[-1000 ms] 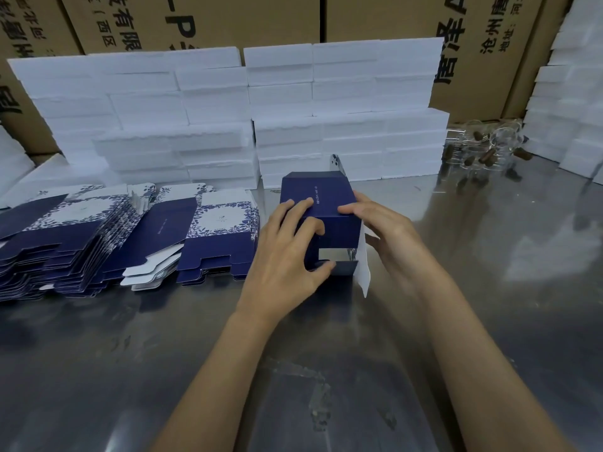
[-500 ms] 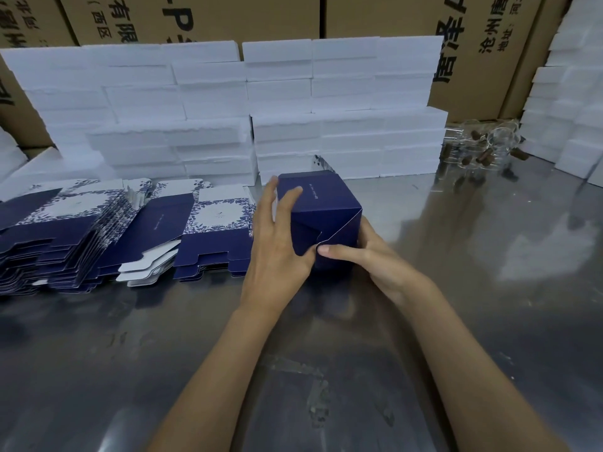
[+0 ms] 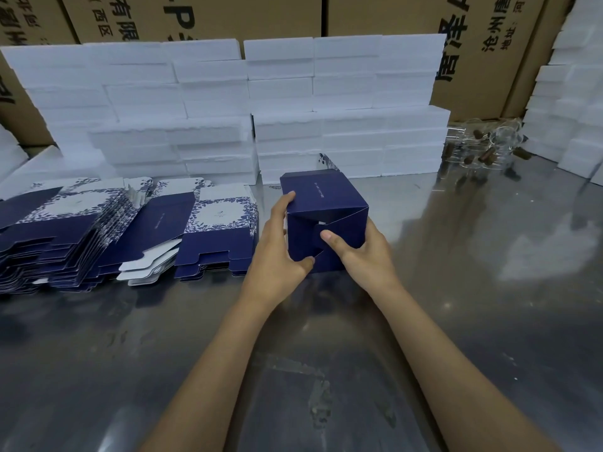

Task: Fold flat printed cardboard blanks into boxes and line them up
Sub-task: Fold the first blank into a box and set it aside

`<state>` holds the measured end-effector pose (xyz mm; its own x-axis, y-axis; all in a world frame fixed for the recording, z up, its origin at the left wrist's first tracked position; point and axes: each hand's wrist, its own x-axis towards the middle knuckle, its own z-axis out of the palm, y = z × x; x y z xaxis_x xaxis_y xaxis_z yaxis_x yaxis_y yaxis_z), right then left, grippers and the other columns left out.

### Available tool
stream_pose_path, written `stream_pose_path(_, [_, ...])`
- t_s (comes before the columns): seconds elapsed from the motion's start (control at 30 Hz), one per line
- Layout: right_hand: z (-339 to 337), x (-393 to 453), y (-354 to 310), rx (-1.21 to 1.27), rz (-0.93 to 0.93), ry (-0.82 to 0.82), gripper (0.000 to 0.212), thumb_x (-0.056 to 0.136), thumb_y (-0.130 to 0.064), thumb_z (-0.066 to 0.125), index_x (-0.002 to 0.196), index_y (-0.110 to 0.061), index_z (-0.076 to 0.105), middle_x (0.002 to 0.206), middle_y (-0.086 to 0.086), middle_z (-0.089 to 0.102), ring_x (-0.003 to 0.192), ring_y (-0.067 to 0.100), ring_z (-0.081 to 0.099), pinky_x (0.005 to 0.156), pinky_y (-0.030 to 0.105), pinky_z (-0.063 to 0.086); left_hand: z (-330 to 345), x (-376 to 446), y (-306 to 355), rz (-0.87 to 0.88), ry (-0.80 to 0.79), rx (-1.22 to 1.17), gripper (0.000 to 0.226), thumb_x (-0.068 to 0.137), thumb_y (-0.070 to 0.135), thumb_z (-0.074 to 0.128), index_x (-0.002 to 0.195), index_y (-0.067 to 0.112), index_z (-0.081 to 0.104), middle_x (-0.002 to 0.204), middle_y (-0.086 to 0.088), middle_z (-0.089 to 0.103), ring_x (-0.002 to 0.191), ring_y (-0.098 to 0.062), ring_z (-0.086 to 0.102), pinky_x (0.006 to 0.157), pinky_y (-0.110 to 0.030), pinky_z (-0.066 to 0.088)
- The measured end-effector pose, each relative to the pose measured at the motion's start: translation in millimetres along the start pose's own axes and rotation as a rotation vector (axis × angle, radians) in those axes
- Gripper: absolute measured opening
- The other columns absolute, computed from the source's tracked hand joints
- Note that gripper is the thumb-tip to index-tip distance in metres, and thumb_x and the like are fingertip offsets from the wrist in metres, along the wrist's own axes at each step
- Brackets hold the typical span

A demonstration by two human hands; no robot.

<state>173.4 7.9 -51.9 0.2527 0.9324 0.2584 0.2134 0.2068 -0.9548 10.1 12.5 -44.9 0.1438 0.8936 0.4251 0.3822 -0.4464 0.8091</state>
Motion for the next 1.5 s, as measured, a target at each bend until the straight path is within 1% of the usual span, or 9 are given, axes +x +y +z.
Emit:
stream_pose_path(0.3, [2.8,-0.4,0.6,-0.043,-0.003,0.108,0.049,0.088,-0.035,0.079,0.132,-0.027,0.059,0.116,-0.011,0.069,0.106,0.012,0.066,0.095,0.038,0.057,3.3,-0.4,-0.1,-0.006,0.006,0.005,0.103,0.074,0.005,0.079,0.144,0.056,0.022,0.142,0.012,0.046,0.12,-0.014,0.055,0.09,-0.044,0.058])
stream_pose_path(0.47, [3.7,-1.0,-1.3,-0.034,0.018,0.141,0.046,0.088,-0.036,0.079,0.129,-0.027,0.06,0.11,-0.014,0.068,0.1,0.009,0.065,0.094,0.037,0.057,4.8,-1.1,1.5,-0.016,-0.003,-0.004,0.102,0.075,0.007,0.079,0.144,0.056,0.022,0.14,0.013,0.047,0.11,0.003,0.055,0.088,-0.042,0.058])
stream_pose_path(0.63, [-3.0,-0.7,-5.2,-0.04,0.032,0.036,0.055,0.088,-0.035,0.08,0.136,-0.024,0.056,0.122,-0.009,0.069,0.111,0.013,0.065,0.095,0.035,0.057,4.6,-1.4,1.1,-0.003,-0.023,-0.048,0.103,0.076,0.007,0.08,0.146,0.055,0.022,0.138,0.02,0.047,0.114,-0.002,0.057,0.09,-0.038,0.058])
stream_pose_path(0.73, [-15.1,2.2,-9.3,0.108,0.125,-0.148,0.058,0.081,-0.041,0.084,0.133,-0.033,0.06,0.121,-0.013,0.072,0.112,0.009,0.068,0.096,0.034,0.058,3.4,-3.5,7.7,-0.062,-0.049,-0.179,0.099,0.078,0.034,0.084,0.145,0.062,0.017,0.13,0.049,0.041,0.122,0.016,0.047,0.097,-0.017,0.05])
stream_pose_path(0.83, [-25.2,5.2,-17.3,0.246,0.228,-0.222,0.06,0.073,-0.071,0.076,0.123,-0.039,0.068,0.117,-0.017,0.075,0.11,0.007,0.07,0.104,0.039,0.052,1.1,1.1,16.8,-0.304,0.042,-0.417,0.081,0.073,0.079,0.063,0.141,0.068,0.021,0.127,0.043,0.044,0.131,0.007,0.044,0.108,-0.032,0.041])
stream_pose_path(0.97, [-29.6,11.3,-23.4,0.211,0.338,-0.109,0.074,0.062,-0.09,0.056,0.115,-0.039,0.07,0.116,-0.015,0.073,0.11,0.013,0.069,0.096,0.042,0.057,-1.3,5.4,9.8,-0.466,0.089,-0.48,0.095,0.071,0.084,0.05,0.154,0.048,0.018,0.145,0.029,0.039,0.14,-0.016,0.041,0.118,-0.044,0.034])
stream_pose_path(1.27, [-39.2,13.4,-25.9,0.484,0.214,0.041,0.012,0.071,-0.032,0.057,0.071,-0.027,0.068,0.083,-0.006,0.067,0.08,0.014,0.06,0.081,0.033,0.049,-6.1,2.2,18.8,-0.399,-0.041,-0.6,0.14,0.047,0.063,0.092,0.158,0.039,0.009,0.142,0.009,0.057,0.125,-0.011,0.06,0.116,-0.04,0.037])
stream_pose_path(1.4, [-41.4,19.7,-22.2,0.261,0.252,0.068,0.036,0.082,-0.009,0.044,0.095,-0.029,0.071,0.106,-0.006,0.071,0.109,0.019,0.061,0.102,0.035,0.05,-5.2,2.8,26.9,-0.224,0.072,-0.445,0.128,0.059,0.028,0.096,0.156,0.041,0.013,0.131,0.023,0.047,0.116,0.013,0.051,0.095,-0.013,0.044])
stream_pose_path(1.5, [-38.8,17.5,-21.1,0.157,0.145,0.117,0.047,0.094,0.001,0.047,0.109,-0.035,0.073,0.115,-0.009,0.073,0.114,0.011,0.063,0.089,0.019,0.052,-7.0,0.0,33.0,-0.14,0.1,-0.356,0.112,0.069,0.022,0.091,0.154,0.044,0.021,0.128,0.017,0.049,0.117,0.001,0.053,0.088,-0.014,0.05])
